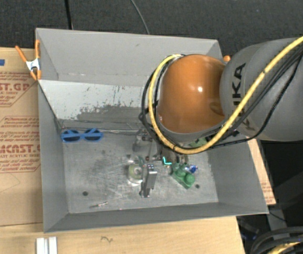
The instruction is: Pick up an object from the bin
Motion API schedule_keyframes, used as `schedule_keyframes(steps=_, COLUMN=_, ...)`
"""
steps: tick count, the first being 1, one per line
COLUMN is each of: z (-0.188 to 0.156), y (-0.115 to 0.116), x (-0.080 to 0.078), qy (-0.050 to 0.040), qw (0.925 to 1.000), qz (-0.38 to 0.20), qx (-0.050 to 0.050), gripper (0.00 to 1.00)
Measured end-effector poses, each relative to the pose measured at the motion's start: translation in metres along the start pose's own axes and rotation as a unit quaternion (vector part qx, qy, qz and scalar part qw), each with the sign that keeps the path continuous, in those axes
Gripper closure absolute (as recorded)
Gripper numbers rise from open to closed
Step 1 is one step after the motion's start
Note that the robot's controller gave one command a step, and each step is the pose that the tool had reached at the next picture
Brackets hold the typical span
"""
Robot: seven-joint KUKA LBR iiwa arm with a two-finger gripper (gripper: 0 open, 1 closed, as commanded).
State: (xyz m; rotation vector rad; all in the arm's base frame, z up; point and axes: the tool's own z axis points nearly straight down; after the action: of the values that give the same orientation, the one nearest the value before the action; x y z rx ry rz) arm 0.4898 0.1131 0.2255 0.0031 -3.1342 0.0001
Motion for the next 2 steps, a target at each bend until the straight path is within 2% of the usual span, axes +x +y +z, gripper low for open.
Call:
schedule_keyframes(steps=1, z=0.141, y=-0.013, x=-0.033, qy=-0.0024, qw=0.9985, qz=0.054, qx=-0.001, gripper=0.00)
schedule_keyframes(steps=2, z=0.154, y=-0.043, x=-0.029, qy=-0.0082, qw=0.9982, qz=0.059, qx=-0.002, gripper=0.00)
